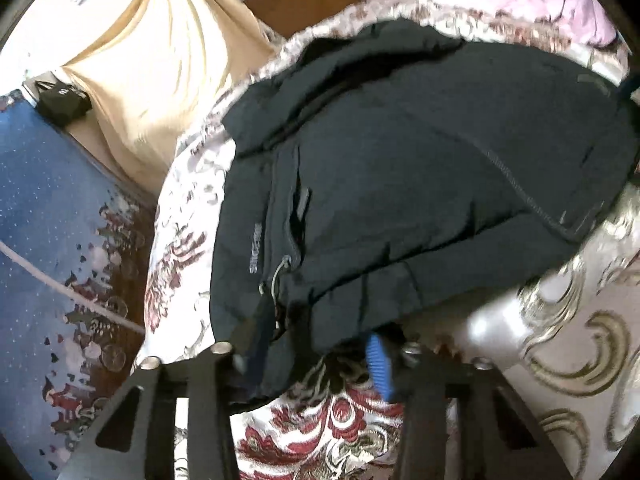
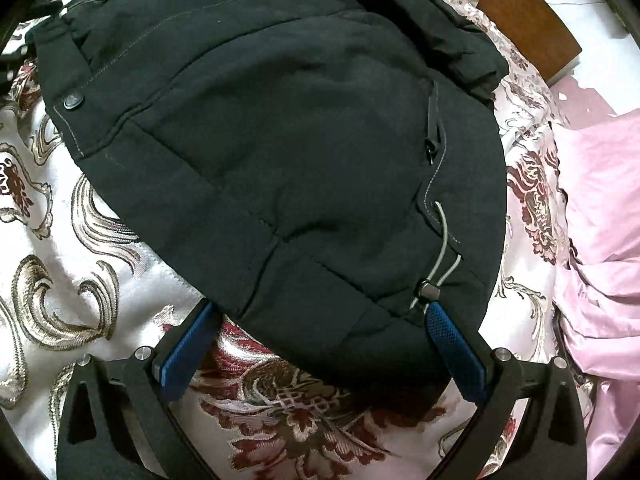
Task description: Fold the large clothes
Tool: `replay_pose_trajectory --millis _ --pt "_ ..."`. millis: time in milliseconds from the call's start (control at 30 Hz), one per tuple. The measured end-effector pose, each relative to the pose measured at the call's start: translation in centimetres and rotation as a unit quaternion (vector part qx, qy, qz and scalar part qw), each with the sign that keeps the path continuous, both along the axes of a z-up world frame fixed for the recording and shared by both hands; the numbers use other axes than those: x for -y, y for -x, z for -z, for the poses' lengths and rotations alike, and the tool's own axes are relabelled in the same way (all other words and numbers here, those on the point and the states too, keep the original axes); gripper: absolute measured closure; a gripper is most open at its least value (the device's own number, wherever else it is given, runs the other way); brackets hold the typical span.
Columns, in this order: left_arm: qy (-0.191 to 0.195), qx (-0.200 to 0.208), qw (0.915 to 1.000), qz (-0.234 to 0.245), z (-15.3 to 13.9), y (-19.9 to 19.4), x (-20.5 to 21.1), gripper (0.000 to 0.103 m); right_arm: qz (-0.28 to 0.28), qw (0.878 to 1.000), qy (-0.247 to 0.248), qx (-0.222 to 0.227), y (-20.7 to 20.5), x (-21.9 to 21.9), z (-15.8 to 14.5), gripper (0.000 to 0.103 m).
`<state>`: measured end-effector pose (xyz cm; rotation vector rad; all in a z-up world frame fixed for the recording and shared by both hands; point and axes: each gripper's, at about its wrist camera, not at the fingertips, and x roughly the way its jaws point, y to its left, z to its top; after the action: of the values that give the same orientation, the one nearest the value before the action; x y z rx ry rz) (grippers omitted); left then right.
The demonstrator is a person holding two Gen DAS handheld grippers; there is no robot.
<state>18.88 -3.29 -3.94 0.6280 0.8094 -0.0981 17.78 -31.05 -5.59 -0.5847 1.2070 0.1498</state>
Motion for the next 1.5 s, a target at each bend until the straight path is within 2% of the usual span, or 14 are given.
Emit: replay_pose_trajectory --millis 133,233,333,400,433,500,600,700,800,933,1133,1200,1300,1500 --pt "0.033 0.011 0.9994 -0.005 -1.3 -0.7 -0.3 0.085 0.001 0.999 0.032 0.038 0.4 -0.3 -0.1 0.002" --pt "0.052 0.010 0.9986 -0.008 -1.8 -1.1 -0.6 0.085 -0.012 0.994 0.067 0.081 1.1 -0.9 -0.1 0.002" --pt "0.055 0.003 0.9985 -0.004 -1.5 -1.2 -1.0 0.085 -0.042 0.987 0.092 0.128 2.0 -1.8 -0.5 0.013" --pt "0.059 -0.003 0.9982 -0.001 -1.2 -1.1 -1.2 0.085 -0.057 0.983 0.089 0.147 2.7 -2.2 -0.9 0.039" --pt "0.061 -0.007 0.9981 -0.002 -1.0 -1.0 -1.3 0.085 -0.061 0.983 0.086 0.152 2.7 -2.3 -1.1 0.044" --pt "0.069 -0.016 0.9975 -0.002 -0.8 -1.0 -1.5 0.084 -0.070 0.982 0.071 0.160 3.2 -2.6 -1.6 0.071" --pt "0.081 -0.027 0.9964 0.000 -0.8 -1.0 -1.9 0.083 -0.067 0.980 0.043 0.185 3.3 -2.6 -3.1 0.084" --pt "0.102 -0.043 0.9939 0.006 -0.6 -1.1 -2.5 0.083 -0.024 0.979 -0.032 0.198 1.7 -0.7 -5.5 0.089" --pt "0.111 -0.060 0.9919 0.013 -0.3 -1.1 -2.8 0.081 0.018 0.972 -0.110 0.208 0.3 0.9 -8.0 0.091" --pt "0.075 -0.075 0.9939 0.030 0.9 -0.9 -2.0 0.070 0.048 0.959 -0.170 0.220 -2.0 2.8 -10.1 0.091" --pt "0.002 -0.073 0.9967 0.035 2.6 -0.8 -0.1 0.069 0.038 0.957 -0.166 0.236 -3.2 2.3 -11.2 0.091" --pt "-0.011 -0.056 0.9981 0.024 2.3 -0.7 -0.2 0.080 0.034 0.958 -0.158 0.238 -3.0 2.1 -11.0 0.091" --pt "-0.004 -0.014 0.9998 0.011 1.0 -0.3 -0.8 0.089 0.043 0.958 -0.158 0.237 -1.8 1.8 -10.9 0.091" --pt "0.025 0.063 0.9976 0.017 -1.7 1.2 -1.7 0.095 0.079 0.955 -0.158 0.238 1.3 2.3 -8.6 0.094"
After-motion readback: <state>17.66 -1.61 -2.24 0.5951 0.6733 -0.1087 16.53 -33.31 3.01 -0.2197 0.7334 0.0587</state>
